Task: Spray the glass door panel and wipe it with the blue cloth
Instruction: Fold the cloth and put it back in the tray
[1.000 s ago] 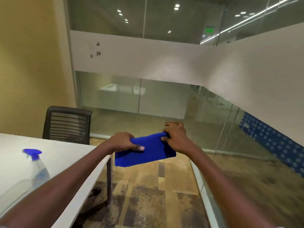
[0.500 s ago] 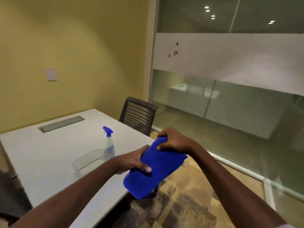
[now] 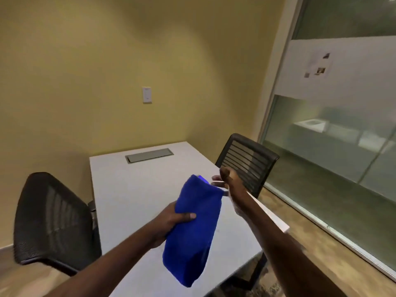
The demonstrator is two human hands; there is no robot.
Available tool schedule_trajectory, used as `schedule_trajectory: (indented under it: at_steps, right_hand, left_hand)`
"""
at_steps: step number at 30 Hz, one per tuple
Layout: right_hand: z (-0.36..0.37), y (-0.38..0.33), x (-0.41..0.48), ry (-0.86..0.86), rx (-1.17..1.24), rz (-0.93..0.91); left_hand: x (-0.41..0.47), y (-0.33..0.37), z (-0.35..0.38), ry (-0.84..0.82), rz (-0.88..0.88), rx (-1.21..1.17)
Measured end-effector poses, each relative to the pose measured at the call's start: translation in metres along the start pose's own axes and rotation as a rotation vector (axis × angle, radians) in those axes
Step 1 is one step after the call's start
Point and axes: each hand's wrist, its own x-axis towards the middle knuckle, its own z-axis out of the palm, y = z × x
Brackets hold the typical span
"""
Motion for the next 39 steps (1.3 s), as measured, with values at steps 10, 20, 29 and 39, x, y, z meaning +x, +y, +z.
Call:
schedule_trajectory:
  at_steps: [10,20,29,39]
  right_hand:
    - [0.085,0.057,0.091,-0.464,0.152,0.127]
    - [0.120,0.126,0.158,-0.490,0.118,0.143]
    - [0.121,0.228,0.205,-0.685,0.035,0.294]
    - [0.146,0.288,0.239,-0.731,0.068,0.398]
  left_hand:
    - [0.081,0.000,-0.094,0.250,0.101,-0.019]
    - [0.117,-0.043,-0.151,0.421,-0.137,0.090]
    - [0.152,-0.146,-0.172,0.615,-0.506,0.289]
    - [0.179,-0.199,-0.179,0.809,-0.551,0.820]
